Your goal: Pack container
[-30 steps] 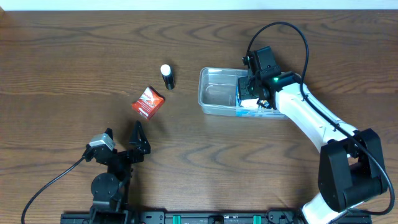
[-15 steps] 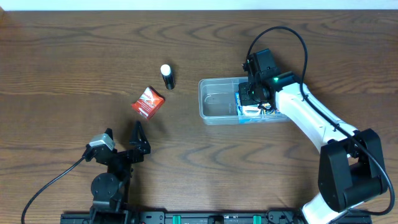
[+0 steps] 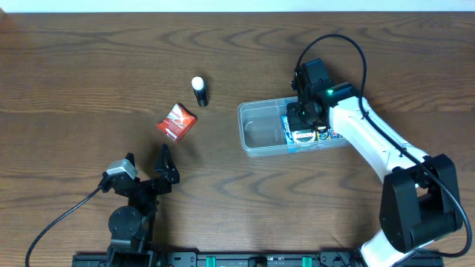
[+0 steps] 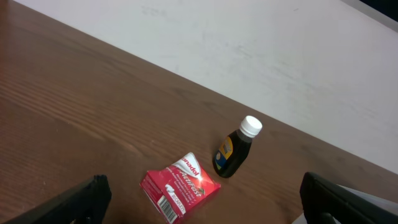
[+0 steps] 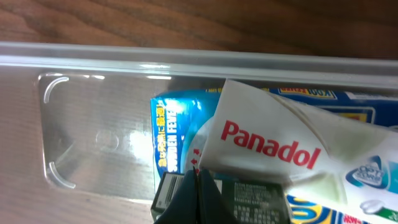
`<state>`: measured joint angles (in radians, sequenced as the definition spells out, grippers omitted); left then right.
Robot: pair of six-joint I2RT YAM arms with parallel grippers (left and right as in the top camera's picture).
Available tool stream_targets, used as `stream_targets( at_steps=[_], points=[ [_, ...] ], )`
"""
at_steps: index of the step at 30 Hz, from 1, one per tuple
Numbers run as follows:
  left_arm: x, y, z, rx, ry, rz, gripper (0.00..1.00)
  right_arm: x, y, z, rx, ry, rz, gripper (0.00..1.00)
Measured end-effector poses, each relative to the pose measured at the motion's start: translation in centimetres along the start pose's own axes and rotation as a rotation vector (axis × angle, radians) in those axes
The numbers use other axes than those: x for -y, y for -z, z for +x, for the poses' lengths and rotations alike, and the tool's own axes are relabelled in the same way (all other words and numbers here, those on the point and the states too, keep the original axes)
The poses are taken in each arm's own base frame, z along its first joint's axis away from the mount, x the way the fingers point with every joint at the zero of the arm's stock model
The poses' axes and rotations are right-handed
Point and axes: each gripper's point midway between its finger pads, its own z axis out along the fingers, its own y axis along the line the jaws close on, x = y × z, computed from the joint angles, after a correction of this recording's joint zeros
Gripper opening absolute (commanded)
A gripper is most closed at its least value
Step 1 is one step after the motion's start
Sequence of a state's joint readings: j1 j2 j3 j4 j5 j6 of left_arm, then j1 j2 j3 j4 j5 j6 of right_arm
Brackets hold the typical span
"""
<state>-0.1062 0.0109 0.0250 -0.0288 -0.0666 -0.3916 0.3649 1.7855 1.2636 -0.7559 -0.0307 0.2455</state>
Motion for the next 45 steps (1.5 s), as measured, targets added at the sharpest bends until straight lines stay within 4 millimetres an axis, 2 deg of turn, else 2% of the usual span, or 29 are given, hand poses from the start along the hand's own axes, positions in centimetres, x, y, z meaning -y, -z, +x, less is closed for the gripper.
stream_targets(
  at_steps=[8,26,33,40,45],
  points=[
    [0.0,0.0,0.0,0.000,0.000,0.000,0.98,-0.2,0.9,-0.6,0.002,0.000,-0.001,0.01],
    [0.0,0.0,0.0,0.000,0.000,0.000,0.98,-0.1,1.0,-0.4,-0.005,0.000,0.001,0.01],
    [0.0,0.0,0.0,0.000,0.000,0.000,0.98,0.5,1.5,0.4,-0.056,-0.013,0.015,0.01],
    [0.0,0.0,0.0,0.000,0.000,0.000,0.98,1.0,2.2,0.0,-0.058,-0.030,-0.002,0.01],
    [0.0,0.0,0.0,0.000,0.000,0.000,0.98,0.7,2.2,-2.4,0.037,-0.015,-0.017,0.01]
  ],
)
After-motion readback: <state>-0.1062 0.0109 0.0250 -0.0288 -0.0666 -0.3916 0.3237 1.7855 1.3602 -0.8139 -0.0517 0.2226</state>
